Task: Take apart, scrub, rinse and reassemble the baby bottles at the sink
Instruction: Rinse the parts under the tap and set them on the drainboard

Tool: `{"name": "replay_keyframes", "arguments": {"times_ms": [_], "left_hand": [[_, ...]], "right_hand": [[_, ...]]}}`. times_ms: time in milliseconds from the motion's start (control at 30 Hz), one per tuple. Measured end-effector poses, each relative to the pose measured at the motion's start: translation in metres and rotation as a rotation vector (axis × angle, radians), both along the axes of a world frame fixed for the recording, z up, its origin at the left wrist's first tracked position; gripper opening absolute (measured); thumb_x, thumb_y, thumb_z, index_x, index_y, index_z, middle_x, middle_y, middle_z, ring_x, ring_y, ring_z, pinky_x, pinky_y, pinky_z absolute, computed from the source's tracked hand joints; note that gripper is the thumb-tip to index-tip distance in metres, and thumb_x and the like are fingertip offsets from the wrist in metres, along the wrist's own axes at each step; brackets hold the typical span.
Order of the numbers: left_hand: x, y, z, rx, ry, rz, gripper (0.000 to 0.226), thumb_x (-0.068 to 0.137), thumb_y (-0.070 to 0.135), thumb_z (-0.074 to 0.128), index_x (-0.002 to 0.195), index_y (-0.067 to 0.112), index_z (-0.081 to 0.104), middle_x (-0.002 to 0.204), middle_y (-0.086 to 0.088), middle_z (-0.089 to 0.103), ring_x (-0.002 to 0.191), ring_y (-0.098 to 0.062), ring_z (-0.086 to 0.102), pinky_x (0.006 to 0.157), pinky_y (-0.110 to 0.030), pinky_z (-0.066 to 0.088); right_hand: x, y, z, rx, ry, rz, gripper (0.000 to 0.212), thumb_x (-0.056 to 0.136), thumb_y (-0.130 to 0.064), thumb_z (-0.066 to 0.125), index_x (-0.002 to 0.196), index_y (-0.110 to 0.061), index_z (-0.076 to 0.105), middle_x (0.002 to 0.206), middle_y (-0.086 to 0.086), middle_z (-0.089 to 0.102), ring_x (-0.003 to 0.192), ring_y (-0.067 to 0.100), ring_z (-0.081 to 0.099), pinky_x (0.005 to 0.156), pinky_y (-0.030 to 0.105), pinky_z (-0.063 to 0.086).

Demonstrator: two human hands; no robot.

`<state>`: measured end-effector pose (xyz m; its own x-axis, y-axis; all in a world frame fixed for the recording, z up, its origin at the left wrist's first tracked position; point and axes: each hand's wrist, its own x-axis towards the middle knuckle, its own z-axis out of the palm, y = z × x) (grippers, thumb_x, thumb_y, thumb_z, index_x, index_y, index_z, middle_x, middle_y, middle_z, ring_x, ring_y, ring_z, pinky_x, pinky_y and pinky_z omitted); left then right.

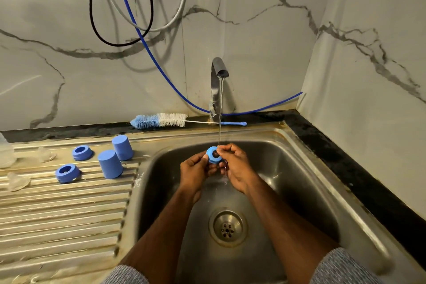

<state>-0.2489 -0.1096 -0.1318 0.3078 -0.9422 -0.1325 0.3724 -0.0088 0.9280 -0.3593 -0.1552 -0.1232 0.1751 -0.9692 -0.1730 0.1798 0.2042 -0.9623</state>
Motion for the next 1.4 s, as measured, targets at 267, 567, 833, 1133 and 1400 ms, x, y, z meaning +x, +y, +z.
{"name": "replay_keyframes", "arguments": {"times_ms": [267, 567, 833, 1133, 1400], "left_hand": [[-0.002, 0.004, -0.002, -0.125, -0.156, -0.1, 0.041, 0.092, -0.007, 0.063, 0.129, 0.01, 0.063, 0.108, -0.01, 0.077, 0.1, -0.025, 0.075, 0.089, -0.037, 0.061], [-0.009, -0.002, -0.007, -0.033, -0.206, -0.023, 0.021, 0.099, 0.009, 0.061, 0.118, 0.004, 0.07, 0.103, -0.018, 0.076, 0.085, -0.02, 0.072, 0.074, -0.029, 0.06], [-0.01, -0.003, -0.008, -0.035, -0.219, -0.065, 0.039, 0.098, 0.009, 0.064, 0.135, 0.017, 0.059, 0.111, -0.005, 0.073, 0.1, -0.016, 0.072, 0.086, -0.03, 0.061], [-0.014, -0.009, -0.013, -0.029, -0.18, 0.051, 0.037, 0.092, 0.013, 0.072, 0.125, 0.004, 0.059, 0.109, -0.011, 0.073, 0.095, -0.019, 0.074, 0.083, -0.028, 0.062], [-0.011, -0.007, -0.005, -0.087, -0.248, -0.077, 0.042, 0.095, 0.002, 0.065, 0.136, 0.009, 0.059, 0.116, -0.008, 0.073, 0.106, -0.017, 0.072, 0.095, -0.033, 0.058]], "right_hand": [[-0.009, -0.002, 0.002, 0.022, -0.019, -0.049, 0.014, 0.097, -0.016, 0.064, 0.106, -0.007, 0.07, 0.092, 0.014, 0.075, 0.065, 0.015, 0.067, 0.057, 0.025, 0.055], [-0.01, 0.002, 0.008, 0.089, -0.032, 0.094, 0.021, 0.105, -0.013, 0.048, 0.113, -0.009, 0.067, 0.078, 0.008, 0.073, 0.06, 0.014, 0.065, 0.059, 0.027, 0.057], [-0.006, 0.003, 0.002, 0.15, 0.066, 0.038, 0.025, 0.105, -0.029, 0.051, 0.107, -0.009, 0.067, 0.075, 0.007, 0.068, 0.065, 0.016, 0.063, 0.062, 0.028, 0.054], [-0.016, 0.0, -0.001, 0.155, 0.135, 0.071, 0.034, 0.102, -0.035, 0.055, 0.11, -0.005, 0.069, 0.076, 0.011, 0.073, 0.064, 0.016, 0.066, 0.061, 0.028, 0.054], [-0.018, 0.001, -0.003, 0.134, 0.092, 0.088, 0.033, 0.1, -0.037, 0.058, 0.115, -0.008, 0.065, 0.09, 0.014, 0.073, 0.072, 0.022, 0.069, 0.064, 0.034, 0.056]]}}
